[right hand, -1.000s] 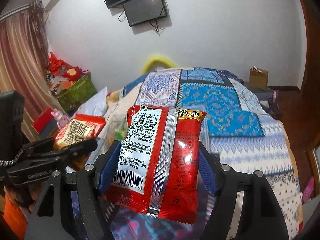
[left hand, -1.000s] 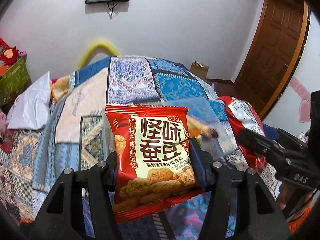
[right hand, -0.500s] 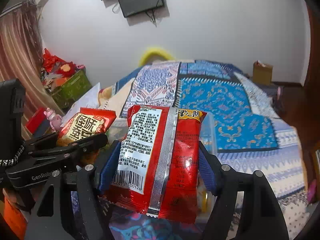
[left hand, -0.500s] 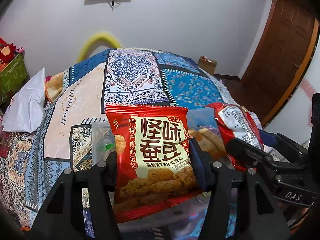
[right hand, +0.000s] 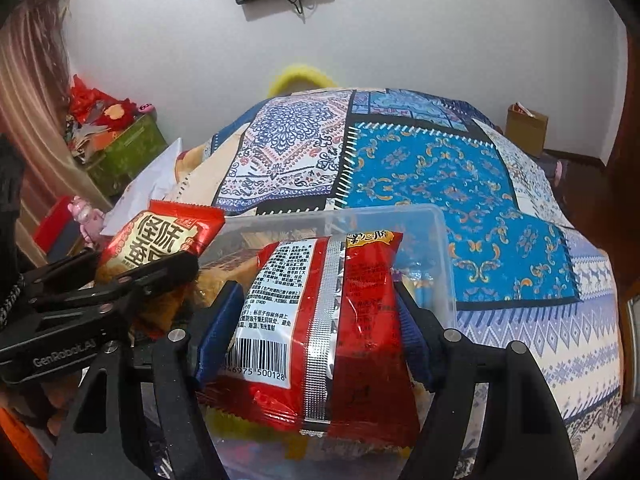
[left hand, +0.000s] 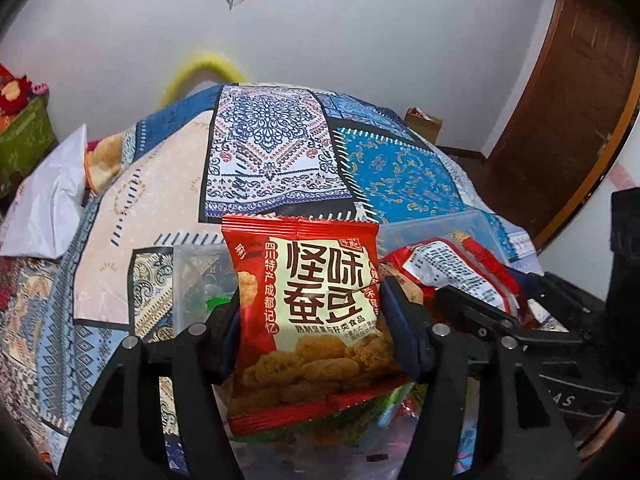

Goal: Organize snacks

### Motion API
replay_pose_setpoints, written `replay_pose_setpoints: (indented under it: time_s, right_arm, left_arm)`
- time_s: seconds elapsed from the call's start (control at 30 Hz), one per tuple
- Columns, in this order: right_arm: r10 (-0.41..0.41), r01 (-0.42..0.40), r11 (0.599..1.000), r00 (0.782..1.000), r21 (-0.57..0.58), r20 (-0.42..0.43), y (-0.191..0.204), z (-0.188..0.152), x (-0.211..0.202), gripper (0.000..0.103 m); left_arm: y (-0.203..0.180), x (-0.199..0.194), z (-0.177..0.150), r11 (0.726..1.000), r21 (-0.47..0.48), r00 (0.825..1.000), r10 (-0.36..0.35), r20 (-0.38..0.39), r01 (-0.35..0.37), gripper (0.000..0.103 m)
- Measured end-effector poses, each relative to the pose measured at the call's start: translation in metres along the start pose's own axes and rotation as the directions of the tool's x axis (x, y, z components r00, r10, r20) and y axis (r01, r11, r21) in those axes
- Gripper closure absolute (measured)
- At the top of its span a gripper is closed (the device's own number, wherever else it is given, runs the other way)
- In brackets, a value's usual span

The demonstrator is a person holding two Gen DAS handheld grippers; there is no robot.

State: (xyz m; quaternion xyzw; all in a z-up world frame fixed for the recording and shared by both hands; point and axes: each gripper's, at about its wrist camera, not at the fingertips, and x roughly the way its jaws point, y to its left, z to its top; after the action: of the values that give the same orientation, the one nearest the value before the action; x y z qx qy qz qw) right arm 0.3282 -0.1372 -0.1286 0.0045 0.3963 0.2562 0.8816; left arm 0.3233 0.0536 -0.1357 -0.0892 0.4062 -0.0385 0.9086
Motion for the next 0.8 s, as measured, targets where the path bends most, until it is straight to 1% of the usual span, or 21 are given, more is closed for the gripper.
replay_pose_setpoints:
  time_s: [0.13, 0.23, 0.33, 0.47, 0.53, 0.63, 0.67, 0.73, 0.8]
  right_arm:
    - [0.000, 0.000, 1.000, 1.000, -0.008, 0.013, 0.002, 0.002, -0.012, 0.031]
    - [0.000, 0.001, 1.000, 0.999, -0.026, 0.038, 0.006, 0.002, -0.028, 0.031]
    - [-0.004, 0.006, 0.999, 0.998, -0.038, 0.062, 0.012, 0.001, -0.045, 0.031]
    - [-0.004, 0.011, 0.998, 0.994, -0.069, 0.108, 0.023, -0.002, -0.077, 0.031]
    - [0.001, 0.012, 0.996, 0.989, -0.086, 0.148, 0.031, -0.004, -0.101, 0.031]
    - [0.012, 0.009, 0.995, 0.977, -0.096, 0.214, 0.042, -0.008, -0.138, 0.031]
    - [0.017, 0.006, 0.995, 0.973, -0.098, 0.232, 0.044, -0.009, -0.147, 0.031]
    - [0.030, 0.001, 0.994, 0.958, -0.106, 0.285, 0.052, -0.013, -0.177, 0.031]
    - [0.036, 0.001, 0.994, 0.946, -0.114, 0.323, 0.058, -0.017, -0.195, 0.030]
  left_arm:
    - [0.002, -0.014, 0.001, 1.000, -0.015, 1.000, -0.011, 0.026, 0.011, 0.041]
    - [0.000, -0.032, 0.002, 1.000, -0.015, 0.999, -0.016, 0.050, 0.017, 0.041]
    - [-0.004, -0.057, 0.002, 1.000, 0.000, 0.996, -0.021, 0.088, 0.021, 0.041]
    - [-0.012, -0.101, -0.003, 1.000, 0.019, 0.988, -0.022, 0.154, 0.019, 0.041]
    - [-0.018, -0.123, -0.007, 0.999, 0.036, 0.982, -0.020, 0.187, 0.013, 0.041]
    - [-0.026, -0.164, -0.015, 0.999, 0.052, 0.965, -0.019, 0.260, 0.006, 0.041]
    - [-0.028, -0.179, -0.018, 0.998, 0.055, 0.957, -0.021, 0.288, 0.006, 0.041]
    - [-0.032, -0.206, -0.026, 0.998, 0.059, 0.941, -0.031, 0.337, 0.011, 0.041]
    - [-0.037, -0.232, -0.033, 0.998, 0.061, 0.924, -0.025, 0.381, 0.002, 0.041]
